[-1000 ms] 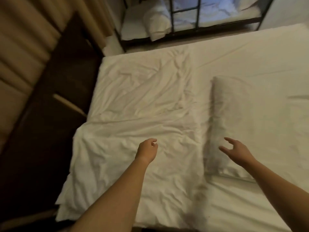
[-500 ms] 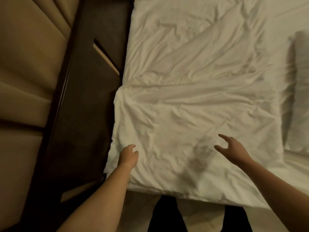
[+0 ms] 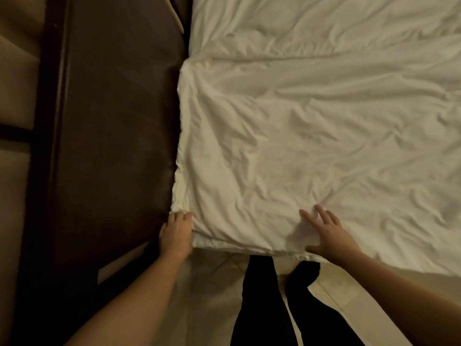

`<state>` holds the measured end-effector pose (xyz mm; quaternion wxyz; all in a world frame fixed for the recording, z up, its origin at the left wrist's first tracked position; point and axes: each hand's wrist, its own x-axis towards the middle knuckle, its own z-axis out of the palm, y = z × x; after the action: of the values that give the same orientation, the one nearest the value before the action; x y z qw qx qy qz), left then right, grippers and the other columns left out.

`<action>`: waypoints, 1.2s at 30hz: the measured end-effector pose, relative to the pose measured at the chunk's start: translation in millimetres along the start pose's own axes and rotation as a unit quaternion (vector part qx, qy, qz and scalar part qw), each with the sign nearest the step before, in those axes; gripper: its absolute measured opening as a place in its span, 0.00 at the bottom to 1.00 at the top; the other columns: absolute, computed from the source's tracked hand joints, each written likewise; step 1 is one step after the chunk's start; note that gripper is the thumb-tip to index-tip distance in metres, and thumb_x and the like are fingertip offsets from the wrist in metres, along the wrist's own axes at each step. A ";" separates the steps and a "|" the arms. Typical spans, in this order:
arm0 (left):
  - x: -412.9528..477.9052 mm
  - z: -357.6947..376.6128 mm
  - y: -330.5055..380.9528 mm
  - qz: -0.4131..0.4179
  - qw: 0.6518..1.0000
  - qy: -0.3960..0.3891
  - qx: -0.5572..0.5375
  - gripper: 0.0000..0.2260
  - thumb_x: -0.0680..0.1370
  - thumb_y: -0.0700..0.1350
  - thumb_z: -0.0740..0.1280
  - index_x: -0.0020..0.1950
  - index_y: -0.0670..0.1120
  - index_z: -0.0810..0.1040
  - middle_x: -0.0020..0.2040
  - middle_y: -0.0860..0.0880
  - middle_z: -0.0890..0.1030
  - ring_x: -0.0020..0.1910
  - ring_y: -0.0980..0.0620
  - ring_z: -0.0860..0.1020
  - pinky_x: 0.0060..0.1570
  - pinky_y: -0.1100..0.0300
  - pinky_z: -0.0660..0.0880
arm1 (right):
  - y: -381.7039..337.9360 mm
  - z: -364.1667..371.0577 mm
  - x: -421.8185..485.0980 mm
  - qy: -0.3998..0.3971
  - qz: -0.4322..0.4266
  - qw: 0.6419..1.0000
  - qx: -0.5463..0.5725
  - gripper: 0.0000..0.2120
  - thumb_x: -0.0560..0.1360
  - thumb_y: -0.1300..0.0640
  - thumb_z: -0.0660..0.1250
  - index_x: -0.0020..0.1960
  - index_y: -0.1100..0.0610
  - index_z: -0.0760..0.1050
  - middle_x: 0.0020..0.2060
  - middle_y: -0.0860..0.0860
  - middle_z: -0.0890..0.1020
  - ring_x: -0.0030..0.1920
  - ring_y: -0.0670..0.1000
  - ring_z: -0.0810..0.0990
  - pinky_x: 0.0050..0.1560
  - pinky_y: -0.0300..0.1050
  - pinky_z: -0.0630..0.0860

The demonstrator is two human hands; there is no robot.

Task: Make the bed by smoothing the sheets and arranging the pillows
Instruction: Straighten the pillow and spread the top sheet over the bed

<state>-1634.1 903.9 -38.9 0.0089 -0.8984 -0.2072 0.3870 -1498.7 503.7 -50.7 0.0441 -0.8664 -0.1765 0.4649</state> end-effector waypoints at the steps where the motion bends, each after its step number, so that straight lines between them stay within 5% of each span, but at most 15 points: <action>1: 2.4 5.1 0.1 0.011 1.000 0.018 0.024 0.18 0.79 0.42 0.64 0.69 0.52 0.73 0.66 0.50 0.75 0.66 0.45 0.71 0.59 0.52 0.72 | 2.0 7.2 0.9 -0.005 0.003 1.000 -0.029 0.59 0.67 0.35 0.77 0.79 0.33 0.34 0.81 0.46 0.39 0.81 0.56 0.44 0.66 0.67 0.73; 5: 13.4 12.9 -1.0 0.034 0.994 0.046 0.093 0.13 0.79 0.40 0.60 0.59 0.50 0.79 0.58 0.48 0.80 0.58 0.45 0.74 0.58 0.52 0.69 | 7.2 27.9 11.2 0.009 0.019 0.996 -0.082 0.60 0.70 0.38 0.75 0.77 0.34 0.28 0.81 0.47 0.34 0.81 0.57 0.40 0.67 0.77 0.63; 8: 21.2 4.7 0.3 0.024 0.992 0.020 0.120 0.12 0.81 0.39 0.59 0.54 0.50 0.81 0.55 0.49 0.81 0.58 0.47 0.75 0.59 0.54 0.70 | 10.6 33.0 18.3 0.030 0.023 0.998 -0.057 0.41 0.81 0.49 0.65 0.79 0.33 0.39 0.82 0.47 0.43 0.82 0.56 0.43 0.68 0.79 0.60; 11: 18.2 -7.1 9.7 0.002 0.988 -0.035 0.153 0.13 0.82 0.35 0.59 0.56 0.45 0.82 0.57 0.45 0.82 0.58 0.45 0.79 0.56 0.55 0.75 | 11.0 29.9 14.2 0.027 0.022 0.999 -0.022 0.28 0.85 0.55 0.55 0.80 0.35 0.52 0.82 0.45 0.51 0.82 0.55 0.46 0.71 0.77 0.59; 15: 6.4 -12.5 17.6 -0.025 0.971 -0.139 0.193 0.15 0.83 0.36 0.58 0.66 0.43 0.79 0.67 0.42 0.78 0.67 0.42 0.77 0.61 0.52 0.77 | 13.0 29.3 -1.9 -0.017 0.007 1.000 0.023 0.31 0.84 0.62 0.52 0.79 0.34 0.56 0.82 0.42 0.53 0.82 0.52 0.48 0.74 0.71 0.59; 22: -31.0 12.7 17.0 -0.075 0.967 -0.195 0.147 0.15 0.84 0.38 0.57 0.64 0.45 0.81 0.66 0.44 0.79 0.65 0.44 0.78 0.58 0.51 0.77 | 12.3 36.0 -18.4 -0.079 -0.028 0.996 -0.013 0.25 0.86 0.51 0.55 0.79 0.37 0.54 0.81 0.43 0.53 0.82 0.53 0.47 0.72 0.71 0.62; 26: -33.5 16.3 14.8 -0.124 0.975 -0.170 0.065 0.14 0.84 0.40 0.58 0.61 0.44 0.82 0.64 0.42 0.80 0.63 0.42 0.79 0.58 0.49 0.78 | 10.0 48.3 -24.0 -0.088 -0.030 0.994 -0.062 0.27 0.85 0.50 0.56 0.80 0.38 0.49 0.82 0.45 0.48 0.82 0.56 0.43 0.69 0.71 0.64; 29: -34.0 1.7 27.3 -0.130 0.980 -0.143 0.045 0.12 0.82 0.41 0.60 0.59 0.47 0.82 0.62 0.44 0.81 0.60 0.44 0.80 0.55 0.52 0.79 | 10.0 43.3 -26.6 -0.050 -0.030 0.998 -0.013 0.24 0.83 0.48 0.57 0.77 0.38 0.58 0.77 0.42 0.59 0.80 0.56 0.54 0.68 0.62 0.69; 32: -32.1 -19.8 45.9 -0.080 0.995 -0.052 0.035 0.12 0.81 0.43 0.59 0.57 0.50 0.81 0.59 0.47 0.82 0.58 0.46 0.81 0.47 0.54 0.76 | 11.6 24.3 -28.6 0.031 0.004 0.998 0.054 0.20 0.81 0.48 0.59 0.73 0.40 0.69 0.68 0.40 0.75 0.70 0.50 0.70 0.61 0.50 0.76; 34: -27.0 -23.6 56.0 -0.013 0.999 0.032 -0.027 0.13 0.82 0.46 0.56 0.63 0.51 0.76 0.64 0.48 0.78 0.60 0.46 0.78 0.48 0.52 0.75 | 17.9 16.4 -29.9 0.093 0.018 0.994 0.054 0.22 0.81 0.48 0.60 0.75 0.43 0.68 0.71 0.44 0.75 0.70 0.51 0.70 0.62 0.49 0.75; 36: -20.8 -21.9 69.0 0.067 0.992 0.060 -0.092 0.19 0.84 0.52 0.56 0.76 0.53 0.67 0.76 0.47 0.67 0.69 0.45 0.70 0.60 0.49 0.75 | 28.3 13.0 -31.3 0.130 0.036 0.990 0.044 0.26 0.81 0.46 0.61 0.78 0.43 0.61 0.77 0.48 0.67 0.75 0.55 0.65 0.69 0.56 0.72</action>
<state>-1606.4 836.0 -21.4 -0.0870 -0.9289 -0.1802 0.3115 -1517.7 465.2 -40.2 0.0881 -0.9225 -0.1170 0.3572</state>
